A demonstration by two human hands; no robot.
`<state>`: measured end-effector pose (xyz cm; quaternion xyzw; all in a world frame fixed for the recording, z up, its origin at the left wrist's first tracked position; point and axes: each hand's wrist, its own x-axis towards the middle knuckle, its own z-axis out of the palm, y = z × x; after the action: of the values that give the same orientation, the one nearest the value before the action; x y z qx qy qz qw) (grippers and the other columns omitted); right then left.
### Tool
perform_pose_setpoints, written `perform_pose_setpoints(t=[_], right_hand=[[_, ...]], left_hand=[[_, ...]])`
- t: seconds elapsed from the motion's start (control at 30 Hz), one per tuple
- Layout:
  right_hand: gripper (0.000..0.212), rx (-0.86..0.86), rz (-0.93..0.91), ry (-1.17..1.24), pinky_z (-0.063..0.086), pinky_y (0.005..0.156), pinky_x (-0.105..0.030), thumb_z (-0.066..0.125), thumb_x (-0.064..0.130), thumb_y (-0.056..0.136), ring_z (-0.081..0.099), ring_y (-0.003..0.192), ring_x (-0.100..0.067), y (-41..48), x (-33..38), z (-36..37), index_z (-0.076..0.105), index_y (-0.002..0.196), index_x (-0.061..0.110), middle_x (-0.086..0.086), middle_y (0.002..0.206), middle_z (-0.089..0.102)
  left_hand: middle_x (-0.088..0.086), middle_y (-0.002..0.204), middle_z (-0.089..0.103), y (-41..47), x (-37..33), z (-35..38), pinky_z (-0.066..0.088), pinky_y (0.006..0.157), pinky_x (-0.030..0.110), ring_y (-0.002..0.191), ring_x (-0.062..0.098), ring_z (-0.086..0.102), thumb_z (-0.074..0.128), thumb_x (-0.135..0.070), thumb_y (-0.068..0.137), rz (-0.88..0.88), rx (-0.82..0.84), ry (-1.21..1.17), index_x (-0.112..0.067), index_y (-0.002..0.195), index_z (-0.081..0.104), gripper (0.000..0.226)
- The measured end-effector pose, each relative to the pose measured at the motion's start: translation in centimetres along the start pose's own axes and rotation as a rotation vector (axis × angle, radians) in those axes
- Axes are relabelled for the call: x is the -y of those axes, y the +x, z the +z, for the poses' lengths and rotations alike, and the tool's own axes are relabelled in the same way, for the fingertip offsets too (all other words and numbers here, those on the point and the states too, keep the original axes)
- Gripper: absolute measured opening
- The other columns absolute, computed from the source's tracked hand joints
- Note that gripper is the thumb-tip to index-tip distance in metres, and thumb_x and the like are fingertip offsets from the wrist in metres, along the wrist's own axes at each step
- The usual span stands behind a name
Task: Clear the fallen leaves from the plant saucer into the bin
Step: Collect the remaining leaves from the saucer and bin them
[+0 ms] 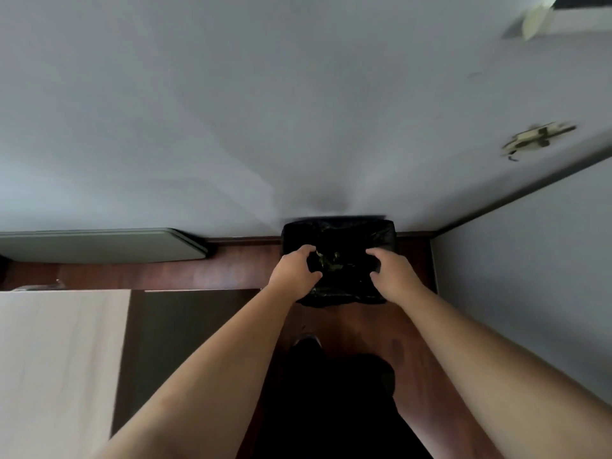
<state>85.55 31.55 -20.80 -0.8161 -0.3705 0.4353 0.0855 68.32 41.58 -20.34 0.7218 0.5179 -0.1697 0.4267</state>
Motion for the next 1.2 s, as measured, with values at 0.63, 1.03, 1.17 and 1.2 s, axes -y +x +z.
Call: perform_pose_setpoints(t=[0.63,1.03,1.17,1.2], right_hand=[[0.023,-0.136,-0.717,-0.197,0.05,0.085,-0.032,0.052,0.006,0.083,0.065,0.096,-0.029,-14.5,20.1,-5.1,0.072,0.094,0.013,-0.01,0.102,0.073],[0.022,0.357,-1.388,-0.494,0.049,0.078,-0.029,0.052,0.012,0.087,0.062,0.092,-0.023,-37.6,31.0,16.6,0.071,0.092,0.02,-0.006,0.097,0.07],[0.023,0.459,-1.513,-0.596,0.045,0.075,-0.026,0.053,0.014,0.084,0.061,0.097,-0.024,-44.1,31.0,24.2,0.072,0.091,0.023,-0.004,0.092,0.072],[0.023,0.482,-1.535,-0.609,0.047,0.076,-0.027,0.052,0.013,0.084,0.062,0.096,-0.024,-45.5,31.0,26.1,0.072,0.091,0.023,-0.003,0.091,0.073]], left_hand=[[0.005,0.13,0.057,-24.9,1.3,-10.2,0.045,0.099,0.036,0.121,0.026,0.053,0.058,-0.024,0.085,-0.105,-0.611,-0.022,-0.022,0.128,0.053,0.043],[-0.001,0.114,0.067,-54.9,19.4,0.4,0.05,0.095,0.032,0.108,0.02,0.062,0.061,-0.027,0.085,-0.735,-1.052,-0.489,-0.024,0.119,0.058,0.034],[0.002,0.111,0.067,-61.7,24.1,6.7,0.049,0.095,0.03,0.105,0.02,0.061,0.064,-0.023,0.083,-0.875,-1.12,-0.601,-0.02,0.115,0.061,0.032],[0.004,0.113,0.066,-63.1,25.4,8.1,0.048,0.095,0.028,0.106,0.021,0.06,0.064,-0.021,0.083,-0.905,-1.129,-0.619,-0.017,0.115,0.061,0.032]])
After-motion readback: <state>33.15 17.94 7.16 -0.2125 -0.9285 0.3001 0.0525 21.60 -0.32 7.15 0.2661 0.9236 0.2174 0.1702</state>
